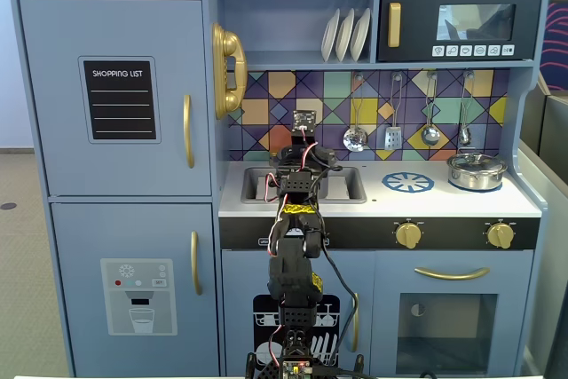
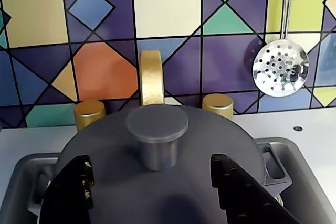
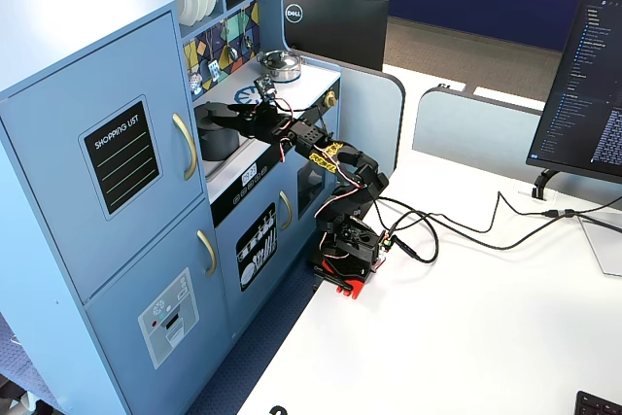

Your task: Take off the lid from the gray recipient and place it on the counter

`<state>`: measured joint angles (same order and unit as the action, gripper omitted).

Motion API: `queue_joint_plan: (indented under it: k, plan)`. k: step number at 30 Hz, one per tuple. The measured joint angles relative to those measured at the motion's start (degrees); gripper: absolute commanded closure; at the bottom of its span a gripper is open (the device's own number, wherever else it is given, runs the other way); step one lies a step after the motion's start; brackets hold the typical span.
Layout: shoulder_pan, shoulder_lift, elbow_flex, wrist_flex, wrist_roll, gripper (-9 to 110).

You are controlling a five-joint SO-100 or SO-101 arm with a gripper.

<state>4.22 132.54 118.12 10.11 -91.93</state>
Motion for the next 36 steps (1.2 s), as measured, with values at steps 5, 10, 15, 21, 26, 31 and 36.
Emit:
queue_joint_plan:
  k: [5, 10, 15, 21, 26, 31, 36]
  plan:
    - [-0.09, -3.78, -2.46, -0.44, -0.09, 83]
    - [-0.18, -8.0, -4.83, -2.29, -0.09, 84]
    - [-0.18, -11.87, -7.56, -3.08, -0.53, 85]
    - [-0.79, -14.94, -9.58, -3.96, -0.62, 99]
    - [-1.23, -15.29, -9.67, -4.66, -0.62, 102]
    - [-1.41, -15.38, -9.67, -6.5, -0.26, 102]
    - [-1.41, -15.38, -10.63, -6.68, -0.7, 102]
